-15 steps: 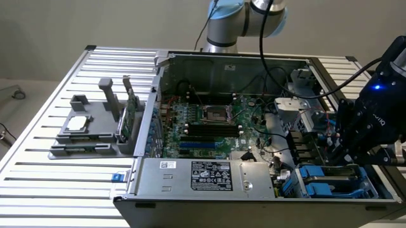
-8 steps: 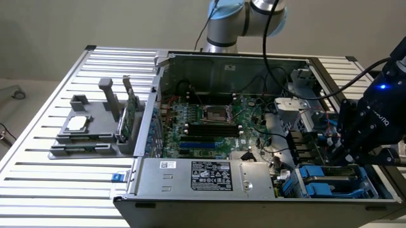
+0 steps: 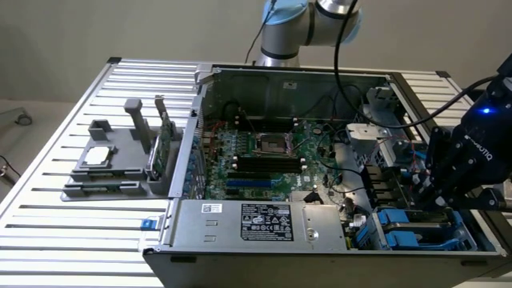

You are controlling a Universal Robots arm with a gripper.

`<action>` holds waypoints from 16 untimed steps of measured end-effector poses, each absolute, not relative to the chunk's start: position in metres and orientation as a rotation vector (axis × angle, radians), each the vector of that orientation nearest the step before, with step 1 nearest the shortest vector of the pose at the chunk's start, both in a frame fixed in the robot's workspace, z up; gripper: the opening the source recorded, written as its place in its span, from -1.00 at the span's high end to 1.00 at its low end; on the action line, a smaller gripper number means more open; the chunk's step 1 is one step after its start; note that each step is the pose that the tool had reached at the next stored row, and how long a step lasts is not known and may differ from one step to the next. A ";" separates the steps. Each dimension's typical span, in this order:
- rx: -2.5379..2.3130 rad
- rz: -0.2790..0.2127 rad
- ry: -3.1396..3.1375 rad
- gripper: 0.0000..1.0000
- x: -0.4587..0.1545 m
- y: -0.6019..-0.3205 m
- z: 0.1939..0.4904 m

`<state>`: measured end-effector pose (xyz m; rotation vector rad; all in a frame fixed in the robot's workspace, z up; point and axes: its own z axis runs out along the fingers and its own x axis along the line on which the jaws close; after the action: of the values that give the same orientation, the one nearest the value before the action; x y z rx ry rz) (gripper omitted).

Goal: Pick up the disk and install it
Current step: 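Insert the second disk wire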

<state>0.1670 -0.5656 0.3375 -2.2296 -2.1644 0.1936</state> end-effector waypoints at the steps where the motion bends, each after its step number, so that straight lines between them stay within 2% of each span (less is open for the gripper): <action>1: -2.230 0.199 -2.160 0.66 0.167 -0.566 0.338; 16: -2.243 0.225 -2.118 0.66 0.174 -0.568 0.336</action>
<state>0.1739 -0.5685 0.3360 -2.2429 -2.1178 0.2250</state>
